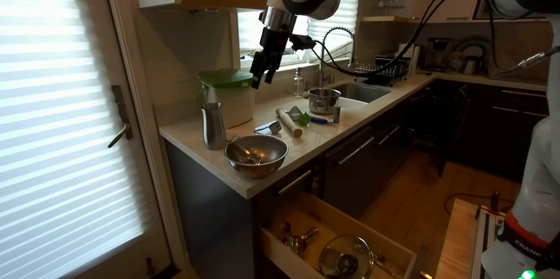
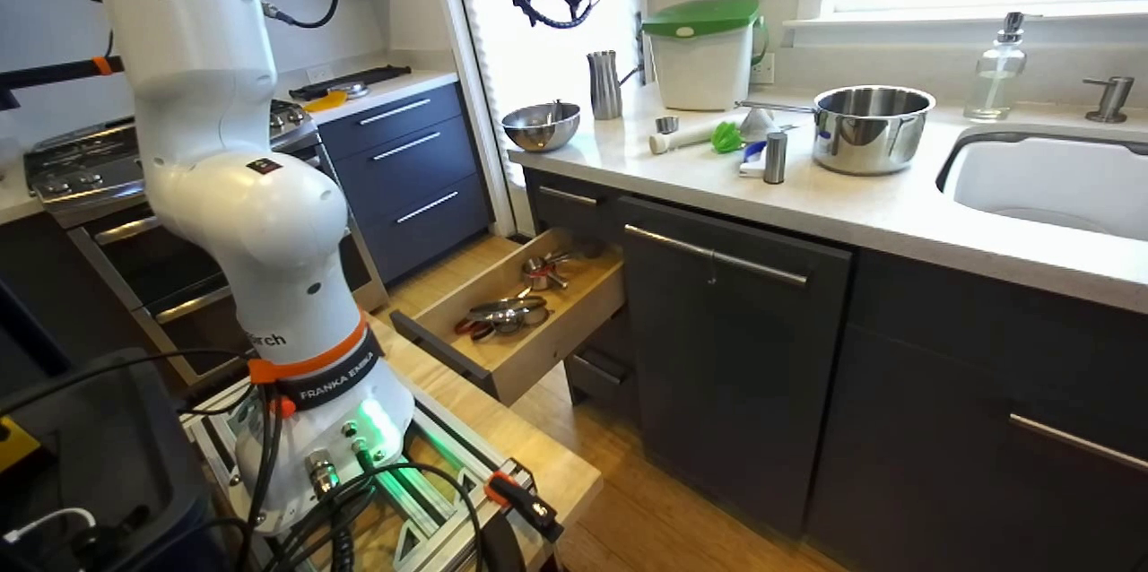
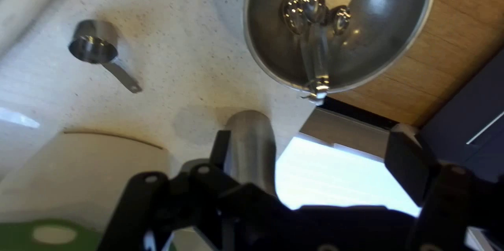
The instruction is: Put the measuring spoons in the pot
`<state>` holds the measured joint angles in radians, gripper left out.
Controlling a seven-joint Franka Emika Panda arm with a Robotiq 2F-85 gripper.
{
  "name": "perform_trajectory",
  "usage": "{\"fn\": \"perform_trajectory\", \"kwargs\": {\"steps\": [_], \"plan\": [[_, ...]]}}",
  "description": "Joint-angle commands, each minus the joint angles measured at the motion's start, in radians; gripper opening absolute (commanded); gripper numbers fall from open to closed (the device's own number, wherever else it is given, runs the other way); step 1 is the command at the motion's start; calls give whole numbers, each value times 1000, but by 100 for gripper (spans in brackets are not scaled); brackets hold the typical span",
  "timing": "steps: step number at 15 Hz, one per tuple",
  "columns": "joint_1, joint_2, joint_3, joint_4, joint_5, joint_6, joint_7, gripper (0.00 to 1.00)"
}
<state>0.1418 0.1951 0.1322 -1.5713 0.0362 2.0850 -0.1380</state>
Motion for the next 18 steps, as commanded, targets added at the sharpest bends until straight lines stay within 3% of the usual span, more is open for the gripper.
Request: {"fn": "perform_trajectory", "kwargs": {"steps": [1,2,4,5,6,7,15,18], "plan": [[28,103,32,175,-1,-112,-7,96],[38,133,36,223,-7,-156,6,89],[49,182,39,292,-4,-227,19,94],[48,188,46,298,7,-203,-19,95],[45,132,39,221,1,-169,-1,91],[46,152,41,243,1,-169,-4,95],[47,179,45,279,1,-170,-7,99],[34,227,55,290,74,-202,-1,100]]}}
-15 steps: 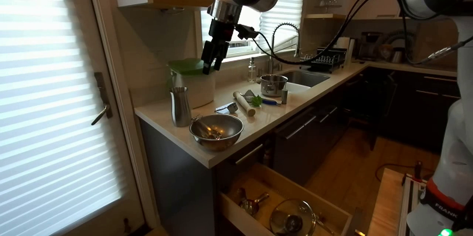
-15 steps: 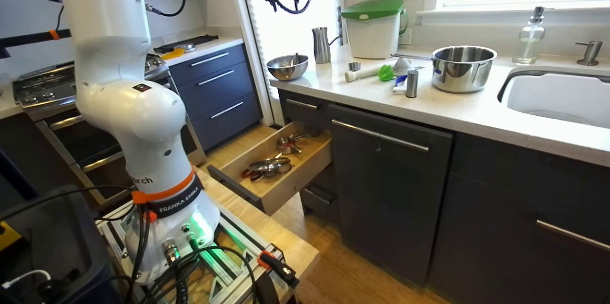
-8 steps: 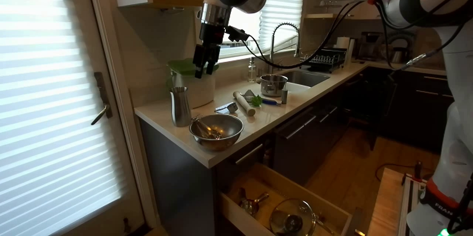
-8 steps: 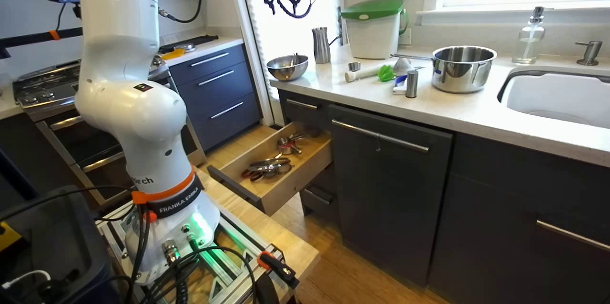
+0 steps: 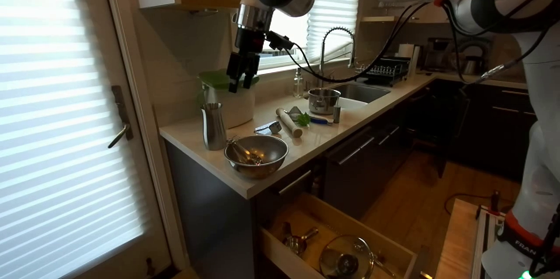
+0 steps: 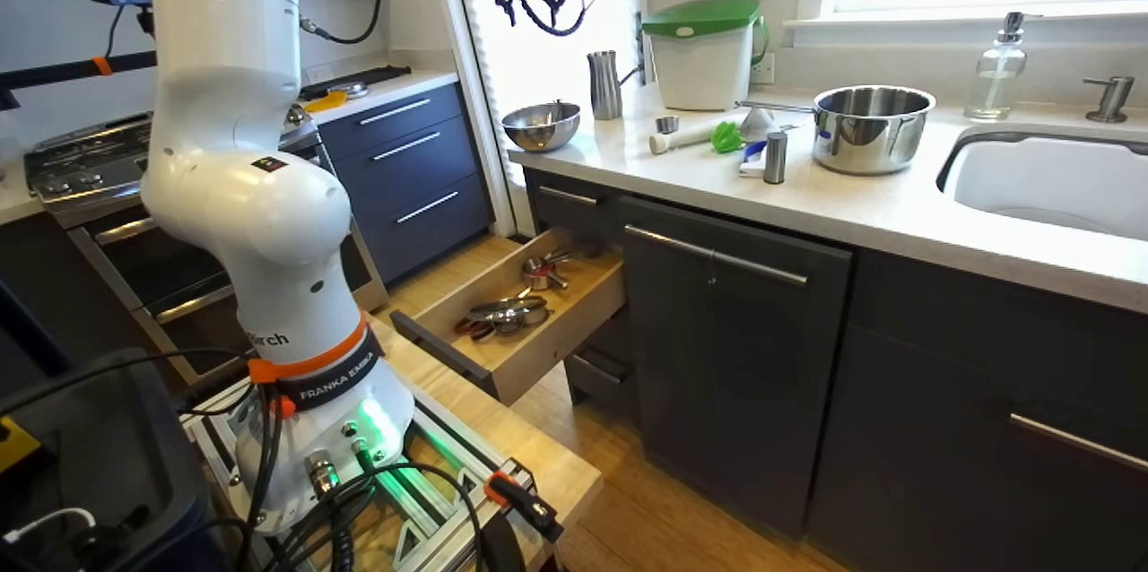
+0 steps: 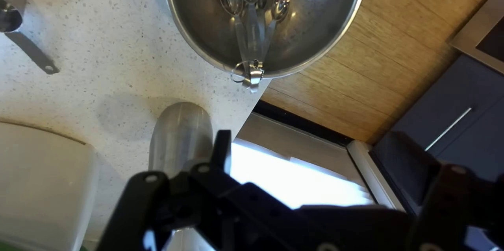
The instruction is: Put the measuring spoons in the pot
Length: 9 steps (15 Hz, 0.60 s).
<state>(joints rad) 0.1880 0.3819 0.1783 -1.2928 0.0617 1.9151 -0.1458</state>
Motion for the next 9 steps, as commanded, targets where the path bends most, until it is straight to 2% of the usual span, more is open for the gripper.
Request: {"fn": "perform_trajectory", "kwargs": {"steps": [1,6,7,9], "plan": [[-12,54,5,13,55,-58,14,100],[-21,134,-17,6,62,-11,53,100],[-25,155,-15,13,74,8,51,98],[-23,192,-14,24,86,36,65,88]]}}
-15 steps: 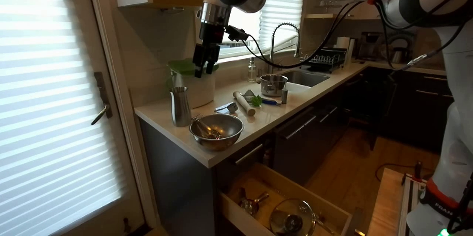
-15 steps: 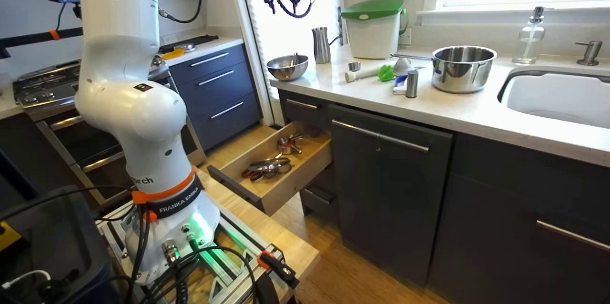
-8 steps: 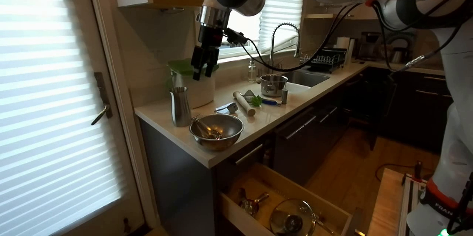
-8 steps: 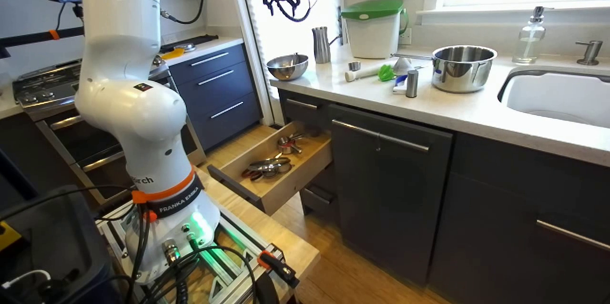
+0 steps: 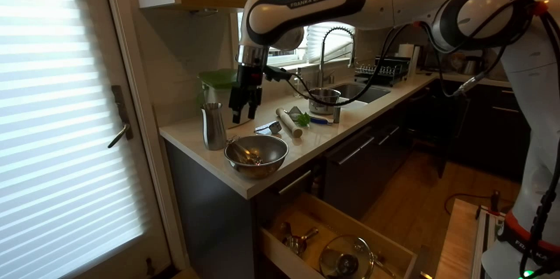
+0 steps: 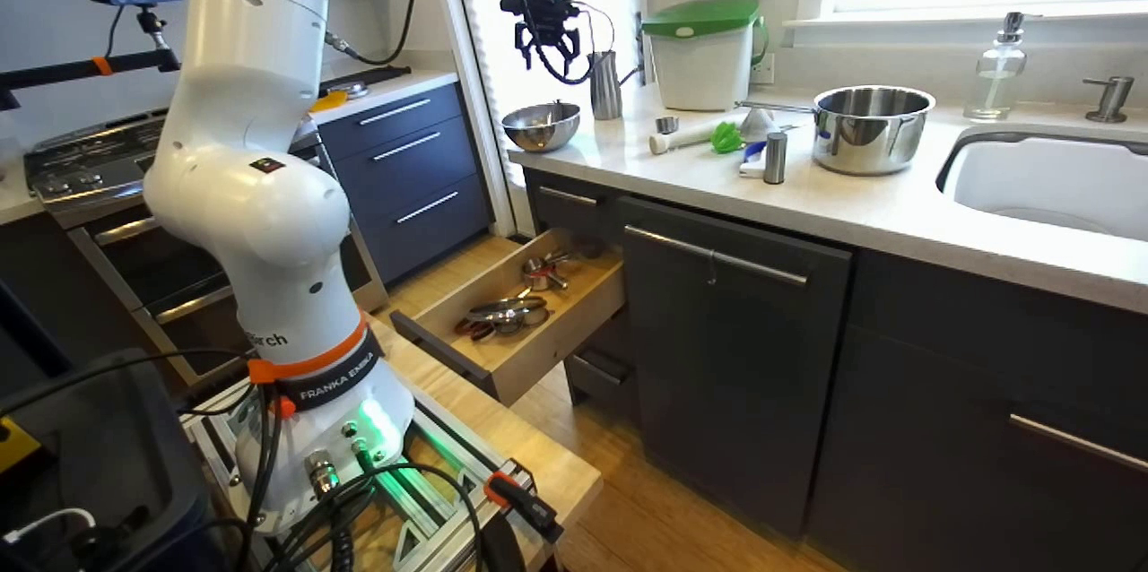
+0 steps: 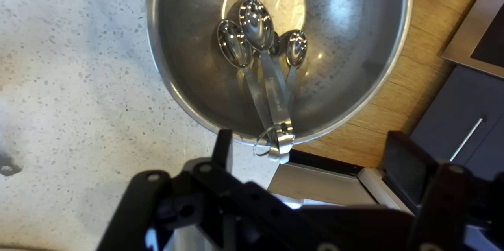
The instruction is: Put the measuring spoons in the pot
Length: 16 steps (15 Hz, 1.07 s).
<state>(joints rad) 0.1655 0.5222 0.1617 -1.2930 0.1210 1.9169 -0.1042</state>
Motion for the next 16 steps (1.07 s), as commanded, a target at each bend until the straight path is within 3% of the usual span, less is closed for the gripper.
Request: {"fn": "perform_trajectory", "kwargs": {"steps": [1,3,4,8,10,13,14,16], "plan": [[2,70,2,31,30,57,27,79],[5,98,3,43,35,95,34,78],[7,107,3,47,35,116,37,71],[8,134,3,70,32,138,53,74],[8,144,4,79,33,137,60,70],[10,156,6,93,33,126,67,56],[10,160,5,95,33,126,70,42],[10,163,4,95,33,123,79,36]]}}
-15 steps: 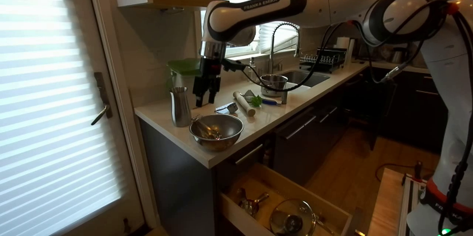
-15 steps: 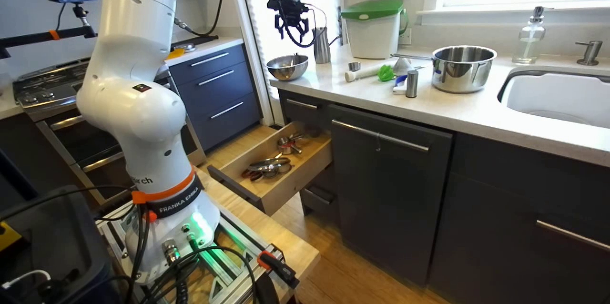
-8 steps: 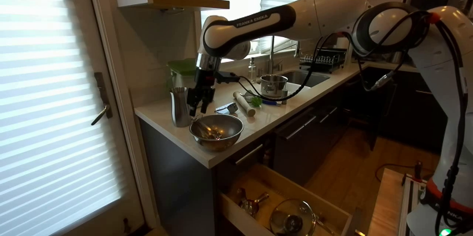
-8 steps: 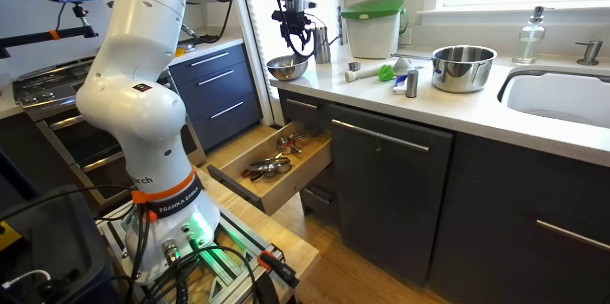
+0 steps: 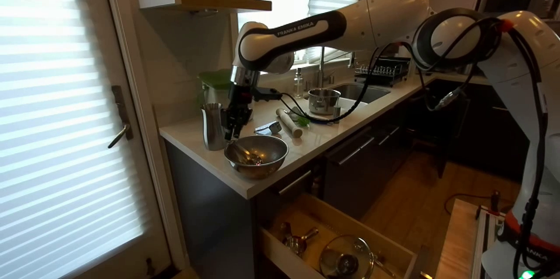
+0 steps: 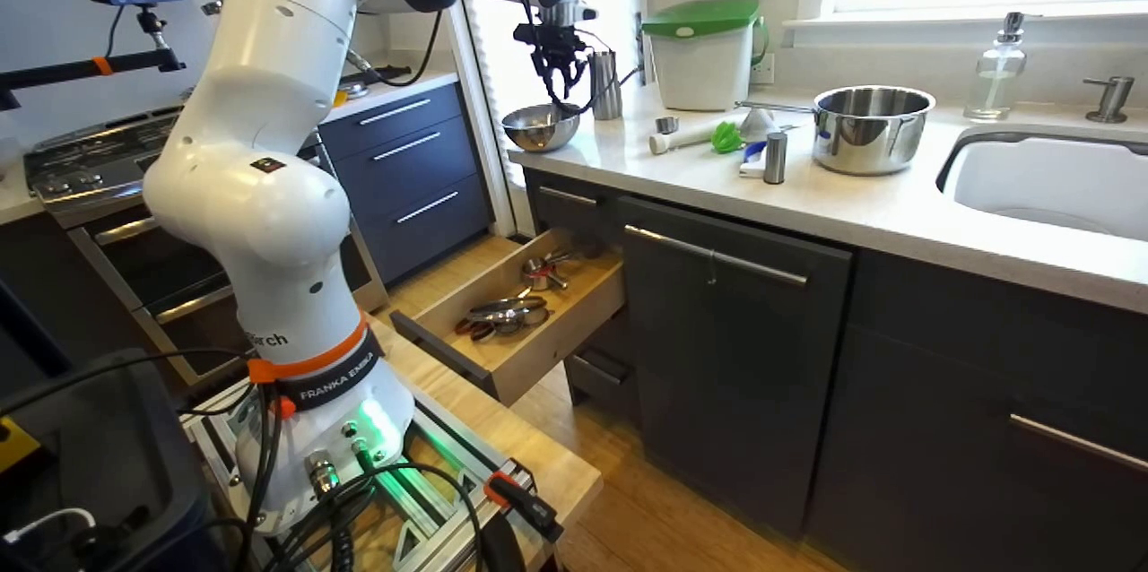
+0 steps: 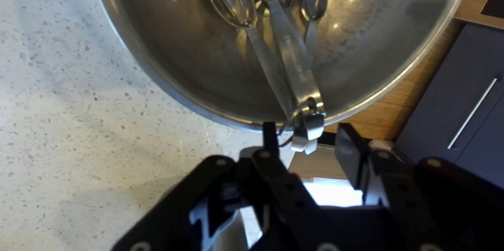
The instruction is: Put the measuring spoons in the pot
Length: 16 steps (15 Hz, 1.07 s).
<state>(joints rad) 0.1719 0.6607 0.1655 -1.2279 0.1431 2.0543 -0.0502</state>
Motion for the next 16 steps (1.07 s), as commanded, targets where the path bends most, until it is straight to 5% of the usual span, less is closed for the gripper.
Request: {"fn": "perform_trajectory", "kwargs": {"steps": [1,4,11,16], "plan": [[4,26,-1,30,10,-14,30,32],[4,20,-3,26,7,-10,40,0],[-19,-130,14,-29,15,-33,-1,1],[-74,-308,22,-118,71,-154,-64,1]]}}
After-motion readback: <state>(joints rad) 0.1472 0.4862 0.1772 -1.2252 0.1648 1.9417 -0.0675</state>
